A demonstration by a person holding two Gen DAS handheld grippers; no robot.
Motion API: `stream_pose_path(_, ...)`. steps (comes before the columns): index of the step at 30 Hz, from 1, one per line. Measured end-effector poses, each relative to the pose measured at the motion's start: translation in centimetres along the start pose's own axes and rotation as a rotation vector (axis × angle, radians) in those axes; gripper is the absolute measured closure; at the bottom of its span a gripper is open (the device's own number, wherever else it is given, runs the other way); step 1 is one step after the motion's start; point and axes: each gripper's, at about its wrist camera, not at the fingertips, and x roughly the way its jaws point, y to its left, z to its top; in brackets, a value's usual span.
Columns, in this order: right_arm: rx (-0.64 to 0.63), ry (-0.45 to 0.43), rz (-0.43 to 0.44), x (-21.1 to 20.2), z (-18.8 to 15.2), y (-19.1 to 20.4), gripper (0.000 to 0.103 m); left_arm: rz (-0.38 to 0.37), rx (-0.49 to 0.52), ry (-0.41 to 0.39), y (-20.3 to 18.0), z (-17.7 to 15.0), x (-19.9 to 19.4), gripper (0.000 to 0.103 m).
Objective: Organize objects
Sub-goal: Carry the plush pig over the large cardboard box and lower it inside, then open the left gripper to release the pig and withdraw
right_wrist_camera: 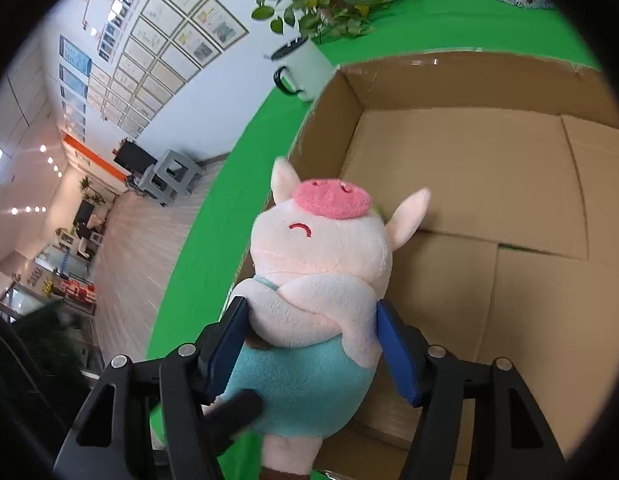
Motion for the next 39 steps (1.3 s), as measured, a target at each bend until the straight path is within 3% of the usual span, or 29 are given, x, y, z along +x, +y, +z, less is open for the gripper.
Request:
stream_pose_path(1, -0.004, -0.010, -0.005, 0.1, 0.0, 0.2, 0.039, 0.024, 0.004, -0.018, 0.1, 0.0, -0.6, 0.030)
stream_pose_path(3, -0.002, -0.027, -0.011, 0.0, 0.0, 0.6, 0.039, 0.060, 0.012, -0.022, 0.6, 0.3, -0.2, 0.029)
stream_pose_path(5, 0.016, -0.036, -0.005, -0.1, 0.0, 0.6, 0.036, 0.080, 0.015, 0.040, 1.4, 0.5, 1.5, 0.028)
stream_pose_path(6, 0.023, -0.038, 0.001, -0.2, 0.0, 0.5, 0.035, 0.055, 0.003, 0.051, 1.6, 0.5, 2.0, 0.029)
stream_pose_path(8, 0.034, -0.038, 0.005, -0.5, 0.1, 0.4, 0.035, -0.015, -0.054, 0.069, 2.9, 0.4, 2.5, 0.034)
stream_pose_path(9, 0.043, -0.032, 0.008, -1.0, 0.0, 0.1, 0.035, -0.046, -0.074, 0.076, 3.2, 0.1, 2.5, 0.043)
stream_pose_path(10, 0.048, -0.033, 0.032, -1.4, -0.1, -0.2, 0.035, -0.066, -0.091, 0.082, 3.6, 0.3, 2.9, 0.046)
stream_pose_path(11, 0.057, -0.042, 0.084, -2.3, -0.4, -0.7, 0.035, -0.061, -0.096, 0.077, 3.8, 0.3, 2.8, 0.049)
stream_pose_path(13, 0.065, -0.069, 0.091, -3.6, -0.8, -0.9, 0.034, -0.052, -0.099, 0.074, 3.9, 0.3, 2.7, 0.054)
stream_pose_path(20, 0.065, -0.045, 0.008, -3.0, -2.8, -1.3, 0.034, -0.002, -0.075, 0.068, 3.5, 0.6, 2.8, 0.060)
stream_pose_path(24, -0.007, -0.140, -0.121, -5.3, -5.1, -0.2, 0.034, 0.020, -0.062, 0.073, 2.7, 0.5, 2.7, 0.061)
stream_pose_path(26, -0.023, -0.215, -0.197, -7.5, -6.5, 0.1, 0.022, 0.031, -0.056, 0.074, 2.3, 0.3, 2.6, 0.061)
stream_pose_path(29, -0.031, -0.301, -0.287, -10.3, -8.1, 0.2, 0.021, 0.041, -0.040, 0.073, 1.8, 0.1, 2.5, 0.061)
stream_pose_path(32, -0.027, -0.328, -0.347, -12.1, -9.6, 0.0, 0.020, 0.033, -0.024, 0.044, 1.8, 0.0, 2.1, 0.057)
stream_pose_path(35, -0.049, -0.315, -0.383, -12.7, -11.1, 0.1, 0.020, 0.093, 0.048, -0.009, 0.5, -0.3, 0.1, 0.048)
stream_pose_path(37, -0.070, -0.308, -0.412, -12.7, -11.7, 0.4, 0.020, 0.095, 0.082, -0.066, -0.8, -0.9, -2.3, 0.030)
stream_pose_path(39, -0.087, -0.315, -0.437, -13.1, -12.5, 0.7, 0.020, 0.064, 0.114, -0.129, -2.1, -1.6, -5.3, 0.019)
